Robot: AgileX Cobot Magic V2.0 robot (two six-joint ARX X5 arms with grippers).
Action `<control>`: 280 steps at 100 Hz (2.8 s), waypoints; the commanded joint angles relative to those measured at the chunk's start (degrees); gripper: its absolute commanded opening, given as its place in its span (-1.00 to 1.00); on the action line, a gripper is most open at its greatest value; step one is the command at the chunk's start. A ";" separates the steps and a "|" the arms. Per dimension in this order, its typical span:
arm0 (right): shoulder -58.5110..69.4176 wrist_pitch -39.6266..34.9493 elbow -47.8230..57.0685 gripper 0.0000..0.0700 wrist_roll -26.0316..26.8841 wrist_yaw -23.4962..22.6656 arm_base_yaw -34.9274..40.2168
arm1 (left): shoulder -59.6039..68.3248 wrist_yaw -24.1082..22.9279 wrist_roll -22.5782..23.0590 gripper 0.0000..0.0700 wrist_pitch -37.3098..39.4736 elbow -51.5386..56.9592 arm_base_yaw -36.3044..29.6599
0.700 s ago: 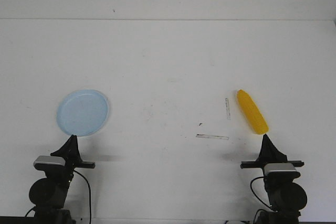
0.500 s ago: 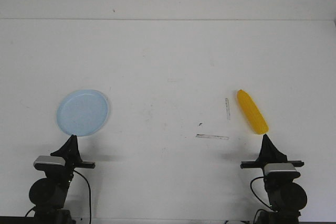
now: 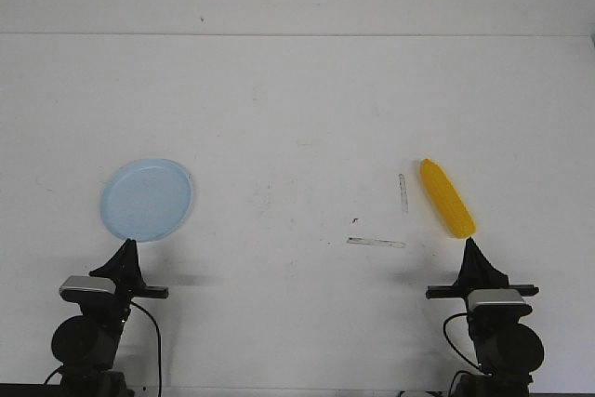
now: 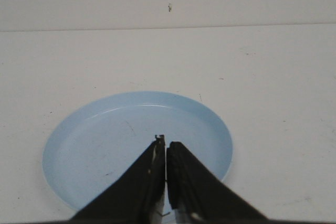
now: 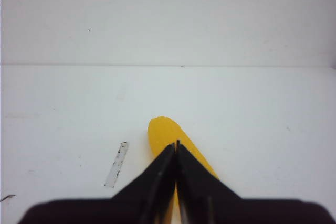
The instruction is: Place corn on plate with both arms
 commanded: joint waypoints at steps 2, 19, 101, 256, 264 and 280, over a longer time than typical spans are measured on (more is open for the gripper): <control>-0.09 0.92 -0.07 -1.00 0.61 0.02 -0.07 | -0.11 -0.02 -0.04 -1.00 0.72 -1.18 0.04; -0.09 0.92 -0.07 -1.00 0.61 0.02 -0.07 | -0.11 0.02 -3.61 -1.00 2.38 -1.18 0.04; -0.09 0.92 -0.07 -1.00 0.61 0.02 -0.07 | 36.74 -3.10 6.25 -0.29 -20.59 59.17 1.86; -0.09 0.90 -0.07 -1.00 0.61 0.04 -0.07 | 92.98 12.79 -1.18 1.00 -28.92 62.16 22.69; -0.09 0.90 -0.07 -1.00 0.61 0.04 -0.07 | 93.07 12.79 -1.18 1.00 -29.16 62.16 22.67; -0.09 0.87 -0.07 -1.00 0.61 0.04 -0.07 | 93.07 12.79 -1.38 0.39 -29.62 62.16 22.64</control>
